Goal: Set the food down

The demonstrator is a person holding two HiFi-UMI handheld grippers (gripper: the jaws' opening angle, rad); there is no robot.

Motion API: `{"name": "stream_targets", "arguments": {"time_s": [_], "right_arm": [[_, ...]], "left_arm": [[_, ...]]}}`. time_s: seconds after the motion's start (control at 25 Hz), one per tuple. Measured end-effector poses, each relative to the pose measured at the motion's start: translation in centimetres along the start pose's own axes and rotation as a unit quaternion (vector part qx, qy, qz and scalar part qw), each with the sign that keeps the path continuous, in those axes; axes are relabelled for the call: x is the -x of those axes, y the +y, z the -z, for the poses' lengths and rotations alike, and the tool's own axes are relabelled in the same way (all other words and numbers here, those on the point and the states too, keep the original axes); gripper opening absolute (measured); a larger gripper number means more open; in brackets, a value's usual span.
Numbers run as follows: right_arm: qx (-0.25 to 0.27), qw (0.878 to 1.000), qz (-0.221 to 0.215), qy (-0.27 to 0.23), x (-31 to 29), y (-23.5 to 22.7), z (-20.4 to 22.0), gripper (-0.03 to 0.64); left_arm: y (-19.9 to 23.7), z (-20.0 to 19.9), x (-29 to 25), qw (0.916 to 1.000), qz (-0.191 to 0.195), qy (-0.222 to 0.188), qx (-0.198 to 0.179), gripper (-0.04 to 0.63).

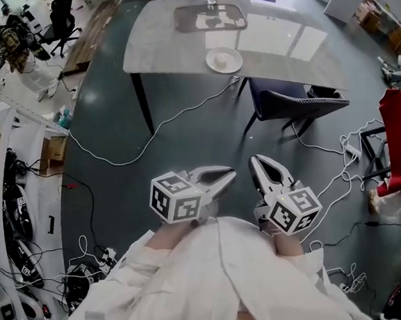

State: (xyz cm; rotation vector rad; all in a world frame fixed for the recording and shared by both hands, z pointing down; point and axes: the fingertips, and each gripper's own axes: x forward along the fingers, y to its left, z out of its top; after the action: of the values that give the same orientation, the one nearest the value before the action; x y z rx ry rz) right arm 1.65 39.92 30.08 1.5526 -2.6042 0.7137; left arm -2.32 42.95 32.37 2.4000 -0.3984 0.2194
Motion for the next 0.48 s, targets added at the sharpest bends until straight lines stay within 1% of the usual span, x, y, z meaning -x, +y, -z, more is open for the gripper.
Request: {"name": "stream_targets", "arguments": {"time_s": [0.12, 0.24, 0.48], "right_arm": [[-0.008, 1.0, 0.012, -0.003, -2.6, -1.2, -0.7, 0.004], [-0.023, 1.0, 0.017, -0.003, -4.7, -1.8, -1.1, 0.005], [-0.024, 1.0, 0.016, 0.011, -6.8, -2.2, -1.2, 0.005]], "left_arm": [[2.4, -2.0, -0.1, 0.9999, 0.01, 0.004, 0.0, 0.032], [4.3, -3.1, -0.2, 0.9997, 0.018, 0.011, 0.01, 0.032], [6.0, -4.0, -0.4, 0.9991, 0.03, 0.02, 0.024, 0.032]]}}
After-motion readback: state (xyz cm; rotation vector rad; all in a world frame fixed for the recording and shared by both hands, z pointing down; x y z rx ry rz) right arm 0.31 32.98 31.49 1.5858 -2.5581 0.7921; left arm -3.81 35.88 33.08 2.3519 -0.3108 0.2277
